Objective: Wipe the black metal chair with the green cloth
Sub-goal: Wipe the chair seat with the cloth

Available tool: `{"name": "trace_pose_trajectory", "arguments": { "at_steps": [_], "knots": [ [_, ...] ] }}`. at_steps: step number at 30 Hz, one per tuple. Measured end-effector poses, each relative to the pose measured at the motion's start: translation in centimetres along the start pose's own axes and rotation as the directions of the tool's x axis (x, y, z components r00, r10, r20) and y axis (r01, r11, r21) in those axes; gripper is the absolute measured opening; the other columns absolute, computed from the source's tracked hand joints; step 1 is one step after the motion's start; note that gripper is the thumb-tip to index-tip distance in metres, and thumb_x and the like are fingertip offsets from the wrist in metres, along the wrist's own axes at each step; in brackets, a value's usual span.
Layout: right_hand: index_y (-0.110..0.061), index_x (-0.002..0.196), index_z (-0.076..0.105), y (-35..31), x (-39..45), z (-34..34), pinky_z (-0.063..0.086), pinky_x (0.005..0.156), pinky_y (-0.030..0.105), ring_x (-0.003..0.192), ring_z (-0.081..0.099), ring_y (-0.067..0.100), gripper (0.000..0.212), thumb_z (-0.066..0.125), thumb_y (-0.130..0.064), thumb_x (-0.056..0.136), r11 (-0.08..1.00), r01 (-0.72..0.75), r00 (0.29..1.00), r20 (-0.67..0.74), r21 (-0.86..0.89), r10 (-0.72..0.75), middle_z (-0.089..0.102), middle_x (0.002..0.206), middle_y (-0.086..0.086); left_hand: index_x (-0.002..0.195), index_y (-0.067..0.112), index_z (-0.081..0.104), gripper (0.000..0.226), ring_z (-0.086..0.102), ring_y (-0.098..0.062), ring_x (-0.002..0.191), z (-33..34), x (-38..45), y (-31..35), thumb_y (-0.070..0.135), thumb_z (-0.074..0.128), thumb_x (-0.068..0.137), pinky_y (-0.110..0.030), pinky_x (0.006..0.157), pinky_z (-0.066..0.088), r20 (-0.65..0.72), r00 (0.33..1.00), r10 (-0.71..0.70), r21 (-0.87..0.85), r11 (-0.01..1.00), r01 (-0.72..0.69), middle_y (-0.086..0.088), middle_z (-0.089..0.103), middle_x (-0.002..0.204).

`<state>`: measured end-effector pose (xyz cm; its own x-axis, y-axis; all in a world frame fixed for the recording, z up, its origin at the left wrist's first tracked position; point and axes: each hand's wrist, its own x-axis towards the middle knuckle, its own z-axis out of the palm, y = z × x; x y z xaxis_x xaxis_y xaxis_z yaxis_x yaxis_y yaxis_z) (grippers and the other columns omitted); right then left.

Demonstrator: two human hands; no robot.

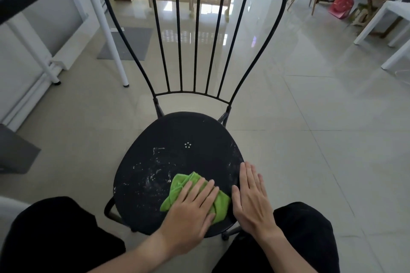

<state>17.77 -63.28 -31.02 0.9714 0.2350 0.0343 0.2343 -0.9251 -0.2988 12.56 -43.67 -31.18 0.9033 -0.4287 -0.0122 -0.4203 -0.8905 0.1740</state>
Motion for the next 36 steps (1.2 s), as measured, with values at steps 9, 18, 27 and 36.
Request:
{"name": "trace_pose_trajectory", "arguments": {
  "at_steps": [9,18,27,36],
  "knots": [
    [-0.005,0.155,0.017,-2.0,0.7,0.6,-0.006,0.121,0.031,0.152,0.004,0.02,0.07,0.019,-0.045,0.098,0.998,0.065,0.998,-0.001,-0.026,-0.065,0.013,0.163,0.011,0.149,0.015,0.043,0.06,0.036,-0.025,0.144,-1.7,-5.8,-8.6,0.044,0.03,0.099,-0.046,0.117,0.024,-0.043,0.943,-0.331,0.1,0.937,0.333,-0.004,0.041,0.155],
    [-0.005,0.155,0.021,-7.1,3.8,1.4,-0.002,0.12,0.036,0.151,0.013,0.024,0.071,0.015,-0.042,0.094,0.972,0.228,0.97,0.098,-0.052,-0.223,0.02,0.162,0.014,0.147,0.007,0.043,0.065,0.038,-0.035,0.142,-2.1,2.5,-10.0,0.042,0.021,0.096,-0.056,0.117,0.027,-0.05,0.889,-0.455,0.066,0.887,0.457,-0.013,0.044,0.152],
    [-0.006,0.156,0.016,-8.1,3.5,2.8,-0.002,0.123,0.034,0.152,0.007,0.021,0.073,0.008,-0.044,0.094,0.979,0.204,0.973,0.111,-0.018,-0.201,0.012,0.164,0.011,0.15,0.015,0.04,0.061,0.033,-0.025,0.146,-1.0,-4.9,-7.2,0.044,0.04,0.096,-0.047,0.116,0.023,-0.053,0.981,-0.186,0.078,0.979,0.19,-0.003,0.038,0.157],
    [-0.003,0.154,0.023,-8.4,2.9,3.7,0.002,0.119,0.037,0.151,0.011,0.023,0.069,0.018,-0.044,0.098,0.985,0.165,0.984,0.069,-0.043,-0.162,0.019,0.162,0.013,0.146,0.005,0.044,0.065,0.04,-0.038,0.14,-2.1,0.9,-12.7,0.042,0.023,0.096,-0.057,0.115,0.027,-0.046,0.812,-0.583,0.028,0.811,0.584,-0.016,0.044,0.151]
  ]
}}
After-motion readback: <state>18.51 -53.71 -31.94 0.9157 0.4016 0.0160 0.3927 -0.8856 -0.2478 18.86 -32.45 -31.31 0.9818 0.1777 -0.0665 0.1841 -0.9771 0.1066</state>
